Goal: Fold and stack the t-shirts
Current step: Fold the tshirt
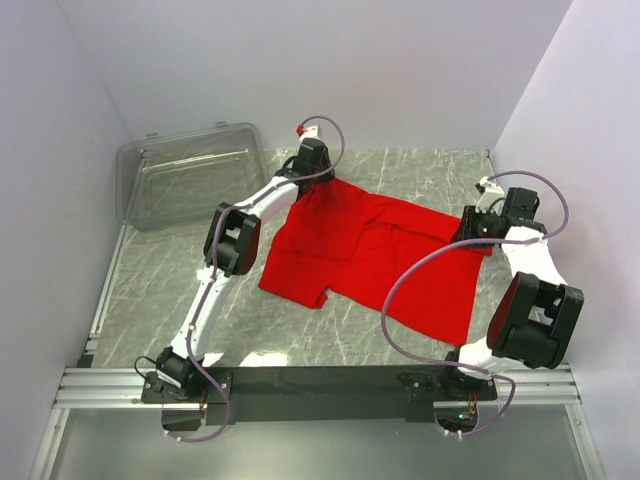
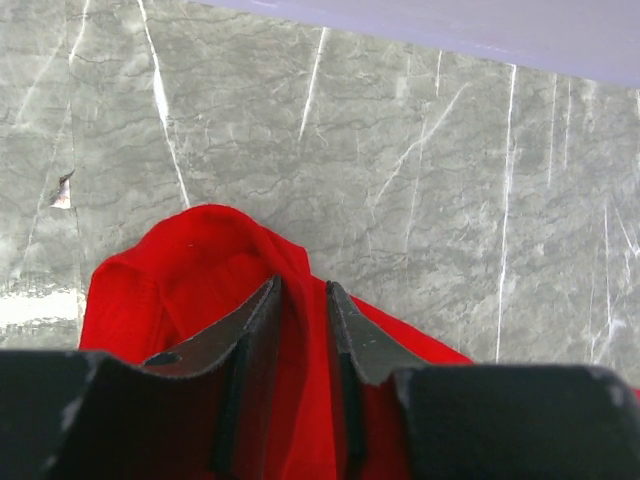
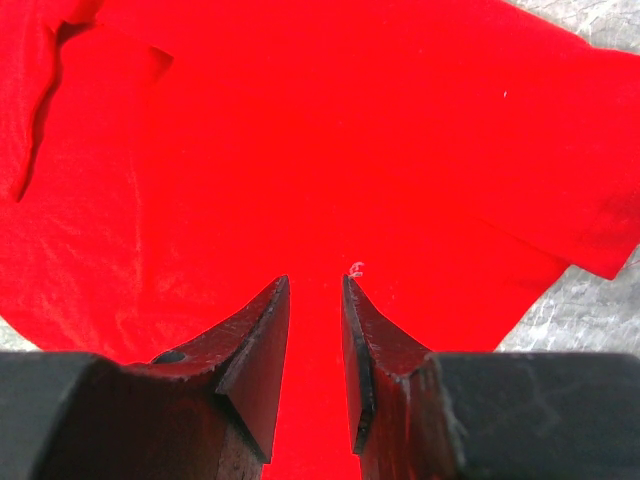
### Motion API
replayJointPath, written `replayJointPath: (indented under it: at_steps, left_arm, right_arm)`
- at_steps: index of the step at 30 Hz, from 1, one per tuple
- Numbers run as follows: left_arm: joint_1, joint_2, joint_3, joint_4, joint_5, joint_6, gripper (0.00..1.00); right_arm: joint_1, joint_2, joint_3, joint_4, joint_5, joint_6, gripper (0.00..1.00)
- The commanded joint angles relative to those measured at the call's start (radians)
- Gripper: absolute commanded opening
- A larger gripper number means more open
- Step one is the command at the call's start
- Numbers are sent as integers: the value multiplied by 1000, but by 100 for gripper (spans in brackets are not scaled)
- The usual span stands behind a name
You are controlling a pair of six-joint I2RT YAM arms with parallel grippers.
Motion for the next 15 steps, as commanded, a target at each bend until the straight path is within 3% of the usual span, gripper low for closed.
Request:
replayJointPath:
  at_steps: [1, 10, 15]
  left_arm:
    - [-11, -70, 4, 46, 20, -3, 30]
    - [-12, -56, 1, 14, 0, -2, 32]
    - [-12, -56, 14, 18, 10, -5, 13]
  right_arm:
    - [-10, -4, 24, 11, -19, -9, 35]
    - [-11, -6, 27, 9, -22, -9, 35]
    - [-14, -7, 28, 6, -24, -11, 34]
